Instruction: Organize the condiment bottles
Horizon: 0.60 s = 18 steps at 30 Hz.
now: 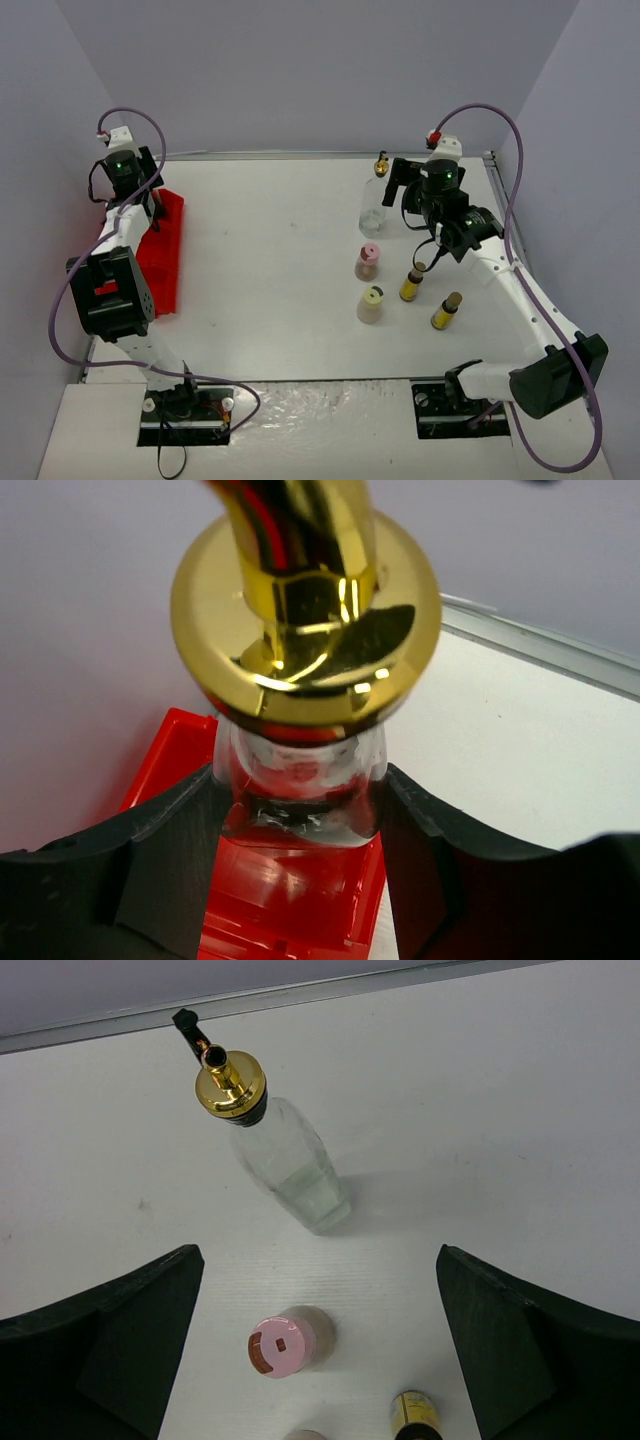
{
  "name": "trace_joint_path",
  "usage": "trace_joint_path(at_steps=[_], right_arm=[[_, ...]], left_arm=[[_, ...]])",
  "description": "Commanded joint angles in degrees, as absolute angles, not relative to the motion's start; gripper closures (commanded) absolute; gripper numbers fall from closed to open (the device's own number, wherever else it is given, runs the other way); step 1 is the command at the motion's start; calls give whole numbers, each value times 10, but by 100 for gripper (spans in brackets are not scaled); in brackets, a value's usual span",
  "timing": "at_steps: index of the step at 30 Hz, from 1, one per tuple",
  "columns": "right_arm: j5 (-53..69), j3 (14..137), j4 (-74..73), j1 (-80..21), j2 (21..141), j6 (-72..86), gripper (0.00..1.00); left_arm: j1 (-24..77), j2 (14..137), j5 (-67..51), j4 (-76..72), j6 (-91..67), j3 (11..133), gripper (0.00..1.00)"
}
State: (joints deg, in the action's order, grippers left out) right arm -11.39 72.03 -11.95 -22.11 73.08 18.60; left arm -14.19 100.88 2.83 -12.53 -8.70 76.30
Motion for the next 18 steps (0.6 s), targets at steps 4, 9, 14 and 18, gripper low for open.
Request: trace_joint_path(at_steps=[4, 9, 14, 18], right_arm=[[-100, 716, -58, -219, 740, 178, 0], [-100, 712, -54, -220, 746, 178, 0], [-95, 709, -52, -219, 745, 176, 0], [-94, 709, -51, -219, 745, 174, 0]], left_arm=[[-154, 966, 51, -298, -43, 826, 100], [-158, 953, 77, -309, -28, 802, 100], [-164, 937, 117, -331, -25, 768, 100], [-170, 931, 137, -351, -26, 744, 100]])
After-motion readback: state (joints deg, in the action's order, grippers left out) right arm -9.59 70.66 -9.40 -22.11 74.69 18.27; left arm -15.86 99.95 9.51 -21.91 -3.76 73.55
